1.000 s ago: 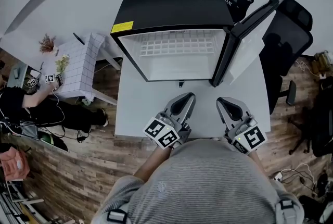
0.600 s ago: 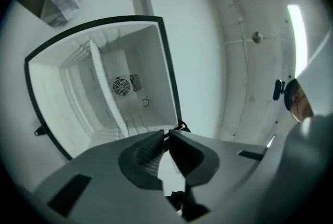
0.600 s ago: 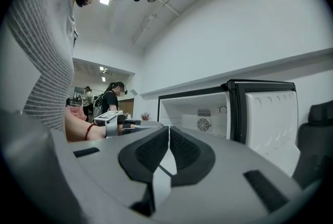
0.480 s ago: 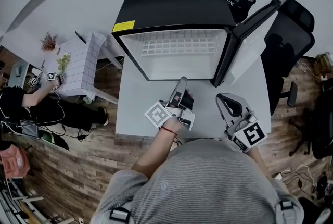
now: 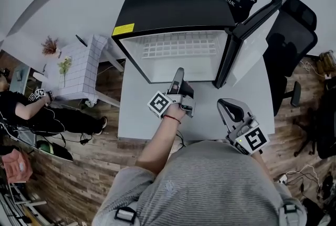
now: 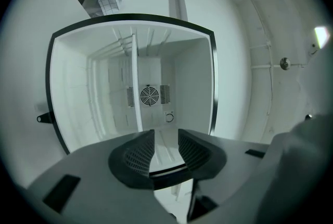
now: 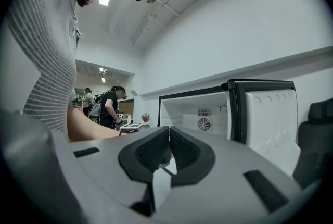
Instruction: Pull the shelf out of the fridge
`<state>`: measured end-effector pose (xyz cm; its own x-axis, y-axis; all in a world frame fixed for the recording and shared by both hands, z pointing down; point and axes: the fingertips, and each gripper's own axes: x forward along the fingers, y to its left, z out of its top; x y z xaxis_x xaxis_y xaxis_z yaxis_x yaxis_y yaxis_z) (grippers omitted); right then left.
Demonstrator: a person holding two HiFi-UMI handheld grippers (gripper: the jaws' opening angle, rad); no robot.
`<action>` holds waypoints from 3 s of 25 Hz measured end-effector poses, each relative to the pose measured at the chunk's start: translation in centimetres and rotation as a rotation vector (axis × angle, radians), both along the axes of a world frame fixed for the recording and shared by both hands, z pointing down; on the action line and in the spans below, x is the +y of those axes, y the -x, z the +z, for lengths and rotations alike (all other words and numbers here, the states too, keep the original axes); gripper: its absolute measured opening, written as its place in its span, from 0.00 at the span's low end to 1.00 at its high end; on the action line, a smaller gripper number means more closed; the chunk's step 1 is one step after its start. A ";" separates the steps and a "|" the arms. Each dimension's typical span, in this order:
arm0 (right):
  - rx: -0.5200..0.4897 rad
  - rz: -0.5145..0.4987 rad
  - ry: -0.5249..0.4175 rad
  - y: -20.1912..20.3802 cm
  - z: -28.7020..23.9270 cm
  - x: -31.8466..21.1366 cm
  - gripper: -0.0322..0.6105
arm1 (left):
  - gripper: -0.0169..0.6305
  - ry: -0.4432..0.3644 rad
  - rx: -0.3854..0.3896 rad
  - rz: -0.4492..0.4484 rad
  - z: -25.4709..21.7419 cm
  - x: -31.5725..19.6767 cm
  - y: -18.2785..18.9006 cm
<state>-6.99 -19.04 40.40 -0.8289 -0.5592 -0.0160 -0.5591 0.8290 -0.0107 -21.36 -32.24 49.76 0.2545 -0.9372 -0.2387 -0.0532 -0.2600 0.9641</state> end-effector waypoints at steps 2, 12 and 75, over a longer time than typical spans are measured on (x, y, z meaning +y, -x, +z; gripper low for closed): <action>-0.003 0.003 0.000 -0.1 -0.1 0.1 0.07 | 0.23 0.022 0.013 -0.033 0.8 -0.8 0.7; 0.003 0.015 0.002 -0.5 0.1 0.6 0.07 | 0.23 0.081 0.005 -0.127 2.9 -4.5 3.5; 0.011 0.167 0.051 -4.5 1.0 -0.1 0.07 | 0.26 0.230 0.040 -0.226 7.0 -16.5 6.1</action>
